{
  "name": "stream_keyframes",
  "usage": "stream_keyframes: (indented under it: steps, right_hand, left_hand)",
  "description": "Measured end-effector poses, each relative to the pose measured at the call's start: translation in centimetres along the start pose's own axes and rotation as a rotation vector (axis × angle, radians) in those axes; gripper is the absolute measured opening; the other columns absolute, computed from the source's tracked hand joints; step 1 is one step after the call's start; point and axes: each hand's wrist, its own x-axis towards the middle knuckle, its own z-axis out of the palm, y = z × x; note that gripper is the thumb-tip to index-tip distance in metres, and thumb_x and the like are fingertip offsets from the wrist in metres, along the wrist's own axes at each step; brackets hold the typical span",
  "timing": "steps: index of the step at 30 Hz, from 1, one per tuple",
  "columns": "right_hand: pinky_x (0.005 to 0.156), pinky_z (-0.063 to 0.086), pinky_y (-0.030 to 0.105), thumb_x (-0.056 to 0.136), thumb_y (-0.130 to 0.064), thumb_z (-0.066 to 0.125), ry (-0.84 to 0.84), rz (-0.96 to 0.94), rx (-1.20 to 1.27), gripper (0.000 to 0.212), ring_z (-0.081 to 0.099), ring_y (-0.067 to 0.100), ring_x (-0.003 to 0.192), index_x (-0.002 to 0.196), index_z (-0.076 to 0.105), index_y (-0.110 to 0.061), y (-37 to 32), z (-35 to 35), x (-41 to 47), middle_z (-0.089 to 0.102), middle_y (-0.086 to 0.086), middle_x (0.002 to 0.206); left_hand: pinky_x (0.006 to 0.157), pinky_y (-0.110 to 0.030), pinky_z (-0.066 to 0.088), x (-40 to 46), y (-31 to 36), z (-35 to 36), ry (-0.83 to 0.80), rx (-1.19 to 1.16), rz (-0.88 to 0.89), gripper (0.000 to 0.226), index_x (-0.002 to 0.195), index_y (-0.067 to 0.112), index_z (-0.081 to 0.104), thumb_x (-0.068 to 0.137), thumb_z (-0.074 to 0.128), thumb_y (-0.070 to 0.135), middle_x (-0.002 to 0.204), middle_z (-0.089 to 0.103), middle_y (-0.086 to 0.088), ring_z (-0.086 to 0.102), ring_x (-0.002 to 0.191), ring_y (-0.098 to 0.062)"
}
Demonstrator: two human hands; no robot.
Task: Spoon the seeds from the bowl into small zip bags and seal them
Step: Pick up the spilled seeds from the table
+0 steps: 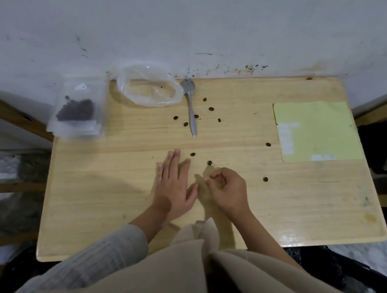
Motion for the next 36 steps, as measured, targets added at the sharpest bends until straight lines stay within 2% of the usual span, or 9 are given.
stream_keyframes:
  steps: [3, 8, 11, 14, 21, 25, 28, 31, 36]
  right_hand:
    - [0.075, 0.043, 0.031, 0.08, -0.011, 0.069, -0.125, -0.121, -0.234, 0.016, 0.063, 0.031, 0.085, 0.093, 0.072, -0.003, 1.0, 0.2, 0.6, 0.068, 0.016, 0.09]
    - [0.064, 0.042, 0.035, 0.089, -0.012, 0.058, -0.134, -0.199, -0.242, 0.013, 0.058, 0.032, 0.072, 0.089, 0.063, 0.0, 1.3, 0.5, 0.8, 0.061, 0.017, 0.082]
    - [0.049, 0.032, 0.023, 0.097, -0.016, 0.044, -0.026, -0.109, -0.092, 0.015, 0.047, 0.016, 0.055, 0.087, 0.049, -0.006, 0.9, 0.2, 0.6, 0.051, 0.002, 0.065]
    - [0.05, 0.033, 0.013, 0.099, -0.014, 0.04, 0.04, 0.084, 0.118, 0.017, 0.044, 0.008, 0.057, 0.085, 0.047, -0.008, 0.1, -0.3, 1.0, 0.047, -0.003, 0.065]
    - [0.046, 0.032, 0.026, 0.098, -0.014, 0.035, -0.076, 0.431, 0.714, 0.04, 0.036, 0.018, 0.047, 0.061, 0.048, -0.008, -0.9, -0.7, 2.4, 0.045, -0.002, 0.048]
    - [0.049, 0.034, 0.02, 0.091, -0.032, 0.06, 0.001, 0.2, 0.315, 0.041, 0.036, 0.004, 0.043, 0.058, 0.046, -0.013, -0.7, -0.4, 2.9, 0.045, -0.011, 0.047]
    - [0.054, 0.036, 0.013, 0.081, -0.031, 0.073, 0.002, 0.01, 0.028, 0.021, 0.047, -0.001, 0.049, 0.085, 0.065, -0.012, 0.1, 0.0, 3.4, 0.059, -0.007, 0.065]
    - [0.064, 0.046, 0.023, 0.084, -0.029, 0.07, -0.062, -0.106, -0.185, 0.03, 0.067, 0.019, 0.075, 0.107, 0.069, -0.01, 0.9, 0.2, 3.6, 0.073, 0.005, 0.09]
    - [0.064, 0.046, 0.033, 0.093, -0.021, 0.055, -0.079, -0.134, -0.321, 0.019, 0.064, 0.03, 0.08, 0.099, 0.067, -0.007, 0.8, 0.7, 4.1, 0.07, 0.012, 0.087]
  left_hand:
    - [0.116, -0.048, 0.001, 0.1, -0.1, 0.1, 0.017, 0.006, -0.002, 0.074, 0.146, 0.01, 0.03, 0.086, 0.025, 0.053, 0.158, 0.009, -0.016, 0.0, 0.147, -0.03]
    - [0.115, -0.048, 0.006, -0.1, -0.1, 0.3, 0.043, -0.014, -0.004, 0.069, 0.142, 0.01, 0.037, 0.085, 0.035, 0.05, 0.156, 0.019, -0.017, 0.01, 0.146, -0.032]
    - [0.116, -0.047, 0.008, -0.2, 0.0, 0.3, 0.057, -0.013, -0.004, 0.069, 0.141, 0.01, 0.038, 0.085, 0.037, 0.049, 0.156, 0.02, -0.017, 0.011, 0.146, -0.031]
    - [0.115, -0.046, 0.007, -0.2, 0.0, 0.3, 0.07, -0.005, -0.007, 0.068, 0.14, 0.01, 0.039, 0.085, 0.038, 0.049, 0.156, 0.021, -0.017, 0.012, 0.146, -0.031]
    - [0.116, -0.045, 0.005, -0.2, -0.1, 0.7, 0.087, -0.008, -0.002, 0.068, 0.141, 0.01, 0.037, 0.086, 0.038, 0.05, 0.156, 0.018, -0.016, 0.009, 0.146, -0.03]
    - [0.116, -0.044, 0.004, -0.2, -0.1, 0.6, 0.093, -0.038, 0.001, 0.068, 0.142, 0.011, 0.036, 0.086, 0.038, 0.049, 0.157, 0.016, -0.015, 0.006, 0.147, -0.028]
    - [0.116, -0.043, 0.004, -0.2, -0.2, 0.8, 0.101, -0.037, 0.002, 0.068, 0.142, 0.011, 0.037, 0.086, 0.038, 0.049, 0.158, 0.015, -0.014, 0.007, 0.147, -0.029]
    - [0.116, -0.043, 0.005, -0.2, -0.3, 1.0, 0.111, -0.032, 0.0, 0.067, 0.141, 0.011, 0.038, 0.085, 0.04, 0.048, 0.157, 0.016, -0.015, 0.008, 0.147, -0.029]
    - [0.116, -0.043, 0.003, -0.1, -0.2, 1.0, 0.112, -0.043, 0.001, 0.068, 0.141, 0.011, 0.036, 0.085, 0.038, 0.049, 0.158, 0.015, -0.015, 0.008, 0.147, -0.03]
